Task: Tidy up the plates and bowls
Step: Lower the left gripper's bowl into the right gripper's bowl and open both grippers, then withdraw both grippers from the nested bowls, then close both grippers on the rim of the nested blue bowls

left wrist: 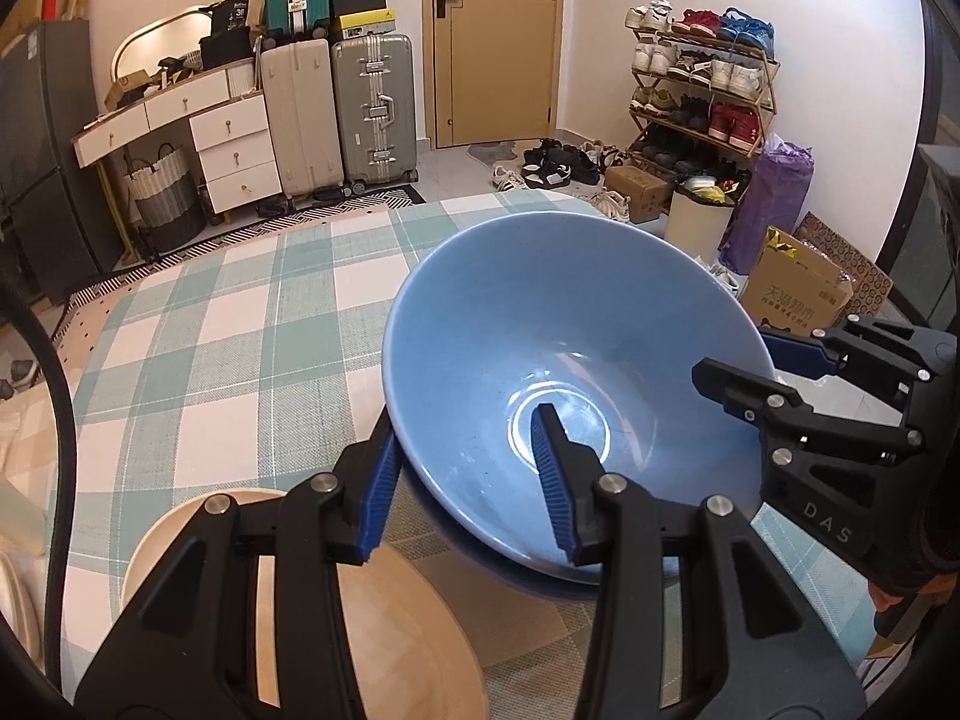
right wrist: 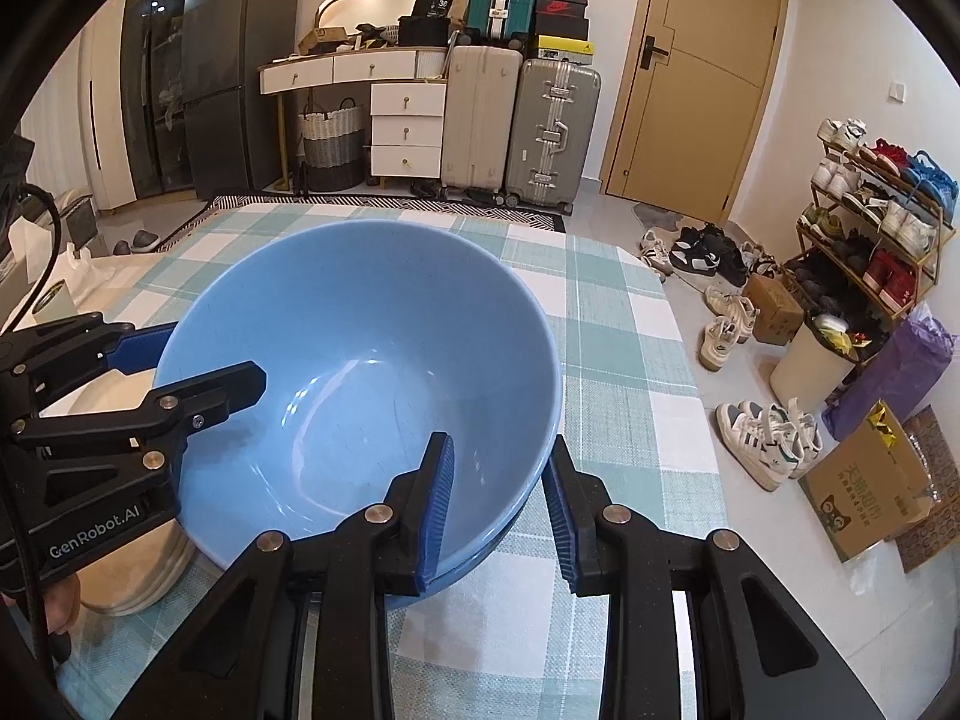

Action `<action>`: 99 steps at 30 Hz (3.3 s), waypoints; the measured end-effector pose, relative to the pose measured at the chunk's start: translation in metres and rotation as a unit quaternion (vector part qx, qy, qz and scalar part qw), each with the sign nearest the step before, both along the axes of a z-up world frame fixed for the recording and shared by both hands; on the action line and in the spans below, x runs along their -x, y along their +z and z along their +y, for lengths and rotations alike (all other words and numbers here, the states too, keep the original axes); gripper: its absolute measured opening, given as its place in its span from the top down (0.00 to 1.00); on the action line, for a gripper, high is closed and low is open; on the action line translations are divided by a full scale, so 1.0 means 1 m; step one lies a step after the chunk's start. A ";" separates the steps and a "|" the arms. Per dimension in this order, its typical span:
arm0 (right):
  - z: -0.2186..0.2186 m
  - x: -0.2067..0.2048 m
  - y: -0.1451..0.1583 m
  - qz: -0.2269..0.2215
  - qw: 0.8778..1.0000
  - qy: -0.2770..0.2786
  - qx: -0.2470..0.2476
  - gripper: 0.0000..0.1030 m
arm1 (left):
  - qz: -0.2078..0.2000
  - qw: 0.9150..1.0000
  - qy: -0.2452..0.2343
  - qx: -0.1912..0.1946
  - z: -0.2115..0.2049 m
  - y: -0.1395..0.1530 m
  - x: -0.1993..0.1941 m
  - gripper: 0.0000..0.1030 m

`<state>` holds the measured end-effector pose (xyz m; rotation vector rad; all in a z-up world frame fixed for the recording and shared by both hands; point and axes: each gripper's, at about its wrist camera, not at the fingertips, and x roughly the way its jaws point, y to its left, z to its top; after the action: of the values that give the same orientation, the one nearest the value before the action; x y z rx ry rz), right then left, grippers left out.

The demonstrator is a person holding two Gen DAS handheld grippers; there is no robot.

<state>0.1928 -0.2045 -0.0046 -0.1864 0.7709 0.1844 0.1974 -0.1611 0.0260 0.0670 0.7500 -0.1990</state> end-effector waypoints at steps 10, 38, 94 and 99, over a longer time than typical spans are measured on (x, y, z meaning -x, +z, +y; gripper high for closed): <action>-0.001 0.000 -0.004 0.008 1.000 0.005 0.002 0.64 | 0.004 1.000 0.000 0.015 0.003 0.000 0.000 0.59; -0.036 0.022 0.023 -0.017 0.998 -0.019 -0.056 0.02 | 0.020 0.997 0.019 0.079 0.048 0.020 0.022 0.02; -0.035 -0.025 -0.019 0.077 0.987 0.010 -0.143 0.44 | 0.108 0.988 0.013 0.105 0.044 -0.040 -0.038 0.29; -0.025 -0.021 -0.018 0.072 0.987 0.028 -0.142 0.48 | 0.109 0.987 -0.006 0.117 0.039 -0.039 -0.036 0.46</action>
<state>0.2140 -0.2299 -0.0227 0.0766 0.8742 0.3610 0.2332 -0.1226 -0.0126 -0.1755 0.9396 -0.3086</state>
